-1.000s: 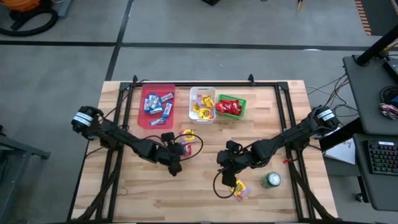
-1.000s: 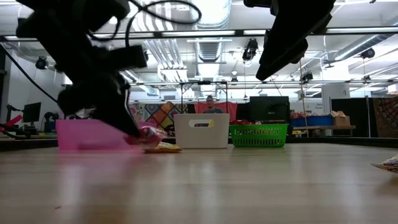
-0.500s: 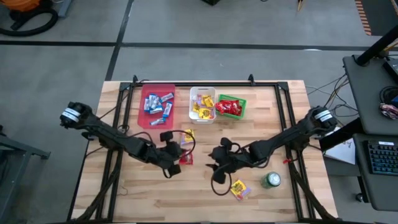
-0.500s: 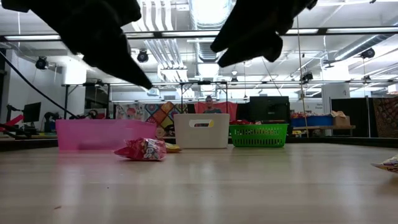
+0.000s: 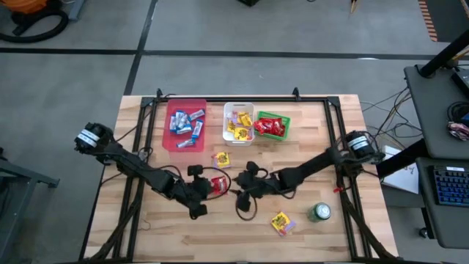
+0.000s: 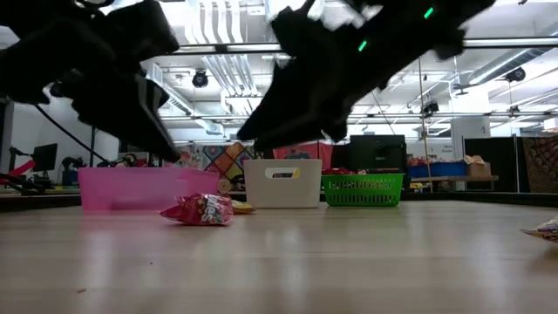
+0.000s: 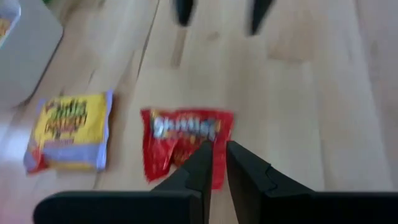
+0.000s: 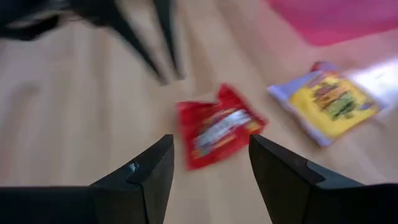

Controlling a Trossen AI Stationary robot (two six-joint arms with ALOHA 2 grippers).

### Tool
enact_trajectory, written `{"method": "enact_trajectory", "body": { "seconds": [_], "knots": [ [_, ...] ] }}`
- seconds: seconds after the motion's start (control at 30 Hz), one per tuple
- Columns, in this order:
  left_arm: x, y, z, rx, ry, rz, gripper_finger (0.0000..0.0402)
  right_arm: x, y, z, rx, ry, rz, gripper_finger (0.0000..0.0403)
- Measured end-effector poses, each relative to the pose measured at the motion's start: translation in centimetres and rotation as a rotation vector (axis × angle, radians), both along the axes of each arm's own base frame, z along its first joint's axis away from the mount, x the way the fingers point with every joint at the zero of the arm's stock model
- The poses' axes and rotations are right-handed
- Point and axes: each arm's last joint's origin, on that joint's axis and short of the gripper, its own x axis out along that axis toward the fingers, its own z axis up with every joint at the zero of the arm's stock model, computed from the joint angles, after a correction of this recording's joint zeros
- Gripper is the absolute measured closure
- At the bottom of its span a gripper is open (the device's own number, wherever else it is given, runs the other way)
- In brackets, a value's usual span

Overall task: Sort candy
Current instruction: Put the red candy into the green bin

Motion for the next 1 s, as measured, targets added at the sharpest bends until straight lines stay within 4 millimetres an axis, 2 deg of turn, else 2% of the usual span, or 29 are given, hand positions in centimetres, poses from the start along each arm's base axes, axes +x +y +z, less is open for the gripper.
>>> {"method": "enact_trajectory", "body": {
  "seconds": [0.1, 0.27, 0.43, 0.63, 1.0],
  "knots": [
    [-0.6, -0.1, -0.3, -0.005, 0.042, 0.022, 0.0370, 1.1, -1.3, -1.3, -0.025, -0.030, -0.024, 0.0204],
    [-1.7, -0.6, -0.8, 0.012, 0.068, 0.043, 0.0370, 2.6, -2.9, -3.0, 0.004, -0.086, 0.034, 0.0204],
    [-2.7, -1.0, -1.6, 0.025, 0.057, 0.053, 0.0370, 3.3, -4.1, -4.7, 0.004, -0.087, 0.028, 0.0204],
    [-3.2, -1.4, -1.8, 0.038, 0.026, 0.083, 0.0370, 4.2, -4.8, -5.7, 0.025, -0.083, 0.027, 0.0204],
    [-3.4, -1.3, -1.9, 0.028, 0.013, 0.112, 0.0370, 6.3, -4.7, -8.0, 0.022, -0.069, 0.019, 0.0212]
  ]
}}
